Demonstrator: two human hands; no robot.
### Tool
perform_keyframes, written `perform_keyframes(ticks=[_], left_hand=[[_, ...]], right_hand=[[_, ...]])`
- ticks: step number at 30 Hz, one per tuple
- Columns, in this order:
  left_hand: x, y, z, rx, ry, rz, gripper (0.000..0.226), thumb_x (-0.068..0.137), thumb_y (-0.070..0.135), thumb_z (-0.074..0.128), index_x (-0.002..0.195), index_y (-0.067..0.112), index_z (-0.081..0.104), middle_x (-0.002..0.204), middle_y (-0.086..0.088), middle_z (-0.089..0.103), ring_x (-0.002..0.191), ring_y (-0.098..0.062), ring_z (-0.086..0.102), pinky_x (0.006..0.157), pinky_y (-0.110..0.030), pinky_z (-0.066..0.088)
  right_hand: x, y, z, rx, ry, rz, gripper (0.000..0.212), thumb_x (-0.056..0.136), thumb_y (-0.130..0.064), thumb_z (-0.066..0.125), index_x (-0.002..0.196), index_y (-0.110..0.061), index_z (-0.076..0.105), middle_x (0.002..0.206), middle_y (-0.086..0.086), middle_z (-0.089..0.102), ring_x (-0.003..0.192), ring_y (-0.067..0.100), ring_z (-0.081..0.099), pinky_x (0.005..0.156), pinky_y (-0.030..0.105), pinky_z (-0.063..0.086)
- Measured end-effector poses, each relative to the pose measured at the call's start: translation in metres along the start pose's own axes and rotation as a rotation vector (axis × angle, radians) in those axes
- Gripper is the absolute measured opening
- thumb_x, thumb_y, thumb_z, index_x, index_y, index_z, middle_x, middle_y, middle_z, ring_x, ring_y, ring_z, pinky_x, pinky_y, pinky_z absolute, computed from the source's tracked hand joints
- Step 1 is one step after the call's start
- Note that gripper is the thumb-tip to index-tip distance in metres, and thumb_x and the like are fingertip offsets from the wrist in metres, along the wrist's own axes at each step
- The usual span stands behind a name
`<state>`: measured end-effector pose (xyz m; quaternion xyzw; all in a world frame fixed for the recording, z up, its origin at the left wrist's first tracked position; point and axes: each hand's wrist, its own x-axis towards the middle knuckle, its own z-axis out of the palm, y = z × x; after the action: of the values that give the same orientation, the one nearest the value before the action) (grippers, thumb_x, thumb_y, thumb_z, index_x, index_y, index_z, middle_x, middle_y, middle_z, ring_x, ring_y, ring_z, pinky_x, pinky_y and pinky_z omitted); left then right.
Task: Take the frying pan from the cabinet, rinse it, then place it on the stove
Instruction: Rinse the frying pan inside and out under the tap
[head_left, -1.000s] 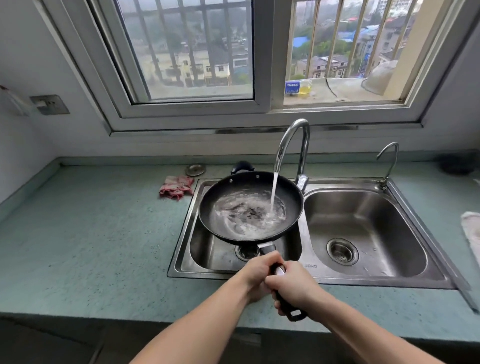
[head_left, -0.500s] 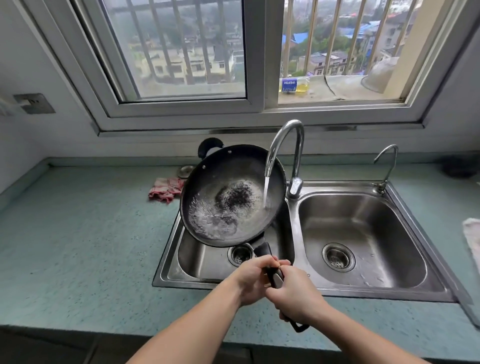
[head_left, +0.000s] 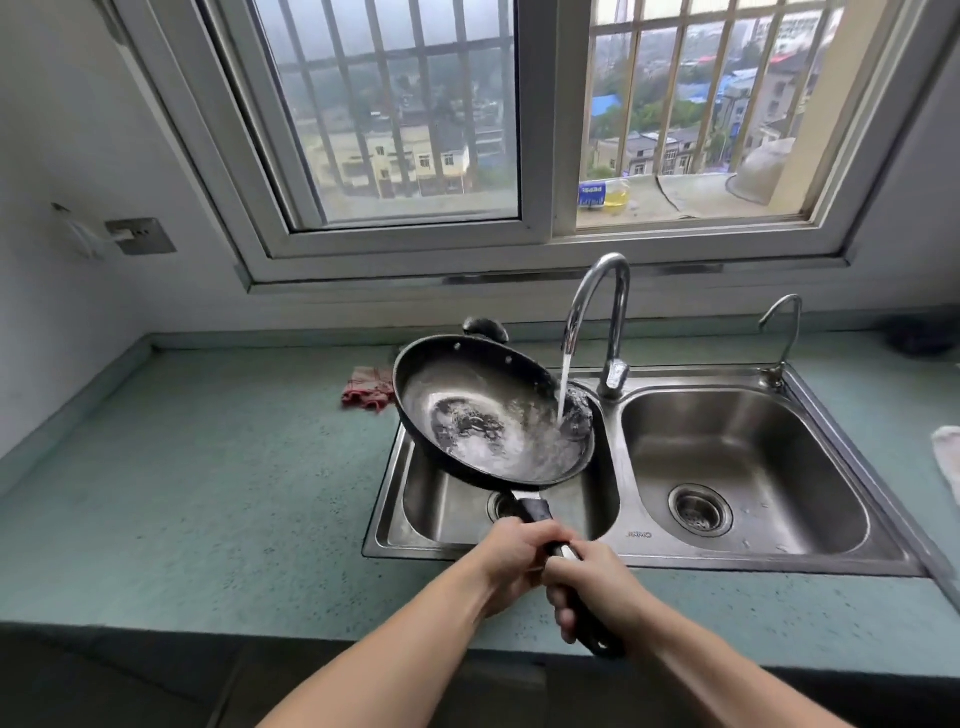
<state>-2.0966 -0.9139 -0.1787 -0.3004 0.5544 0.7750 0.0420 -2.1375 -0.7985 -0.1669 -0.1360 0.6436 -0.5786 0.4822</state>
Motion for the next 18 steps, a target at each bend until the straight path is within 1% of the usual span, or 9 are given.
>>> perform_keyframes(ticks=[3,5,7,10,12,14,16,17,18], left_hand=[[-0.015,-0.003,0.002,0.047,0.009,-0.029,0.03,0.088,0.011,0.058,0.058,0.012,0.062,0.049,-0.001,0.053,0.037,-0.011,0.045,0.041,-0.02,0.034],[-0.022,-0.003,0.003,0.067,0.035,-0.046,0.028,0.088,0.013,0.058,0.06,0.013,0.057,0.044,0.002,0.05,0.033,-0.009,0.041,0.037,-0.018,0.032],[-0.027,-0.004,0.003,0.095,0.053,-0.058,0.03,0.085,0.015,0.061,0.056,0.015,0.054,0.04,0.004,0.045,0.032,-0.009,0.04,0.038,-0.019,0.032],[-0.032,-0.004,0.001,0.174,0.1,-0.07,0.024,0.067,0.027,0.069,0.052,0.017,0.055,0.043,0.003,0.046,0.038,-0.012,0.044,0.045,-0.021,0.034],[-0.035,-0.005,0.0,0.252,0.147,-0.061,0.024,0.052,0.037,0.07,0.057,0.018,0.057,0.052,0.001,0.049,0.047,-0.014,0.046,0.053,-0.026,0.035],[-0.036,-0.005,-0.003,0.317,0.189,-0.039,0.031,0.048,0.042,0.068,0.066,0.018,0.06,0.062,-0.001,0.053,0.057,-0.017,0.049,0.059,-0.028,0.038],[-0.037,-0.003,-0.007,0.359,0.239,-0.019,0.033,0.051,0.042,0.067,0.072,0.017,0.063,0.066,-0.001,0.056,0.061,-0.016,0.053,0.06,-0.027,0.041],[-0.039,0.0,-0.009,0.381,0.265,-0.012,0.03,0.053,0.04,0.067,0.07,0.016,0.063,0.065,-0.001,0.057,0.06,-0.015,0.054,0.059,-0.026,0.043],[-0.04,0.003,-0.011,0.403,0.287,-0.011,0.026,0.055,0.038,0.066,0.068,0.016,0.062,0.064,-0.001,0.057,0.059,-0.015,0.055,0.058,-0.025,0.044]], right_hand=[[-0.006,0.002,0.011,0.175,-0.005,0.098,0.02,0.086,0.004,0.042,0.071,-0.008,0.045,0.046,0.003,0.039,0.032,0.011,0.038,0.037,0.017,0.033],[-0.011,0.001,0.018,0.293,-0.017,0.158,0.027,0.089,0.001,0.04,0.065,-0.013,0.044,0.045,-0.002,0.036,0.031,0.007,0.035,0.035,0.013,0.03],[-0.014,0.001,0.023,0.405,-0.025,0.211,0.03,0.09,-0.002,0.039,0.063,-0.016,0.043,0.043,-0.005,0.035,0.029,0.004,0.035,0.032,0.012,0.031],[-0.019,0.006,0.027,0.546,-0.045,0.238,0.032,0.089,-0.005,0.039,0.06,-0.017,0.043,0.04,-0.008,0.035,0.028,0.002,0.034,0.03,0.013,0.031],[-0.022,0.009,0.03,0.666,-0.087,0.248,0.032,0.087,-0.005,0.039,0.057,-0.018,0.04,0.038,-0.009,0.032,0.027,0.002,0.032,0.029,0.013,0.03],[-0.022,0.011,0.036,0.788,-0.145,0.241,0.03,0.077,-0.004,0.052,0.057,-0.02,0.035,0.036,-0.009,0.029,0.025,0.002,0.031,0.028,0.013,0.029],[-0.021,0.011,0.042,0.936,-0.235,0.201,0.044,0.048,0.001,0.075,0.051,-0.019,0.036,0.034,-0.009,0.029,0.024,0.003,0.032,0.027,0.014,0.031],[-0.021,0.011,0.045,1.023,-0.296,0.181,0.05,0.036,0.006,0.08,0.046,-0.018,0.038,0.033,-0.008,0.03,0.023,0.004,0.032,0.027,0.015,0.032],[-0.02,0.011,0.048,1.092,-0.345,0.163,0.052,0.031,0.01,0.081,0.043,-0.017,0.039,0.032,-0.008,0.03,0.024,0.004,0.034,0.027,0.016,0.033]])
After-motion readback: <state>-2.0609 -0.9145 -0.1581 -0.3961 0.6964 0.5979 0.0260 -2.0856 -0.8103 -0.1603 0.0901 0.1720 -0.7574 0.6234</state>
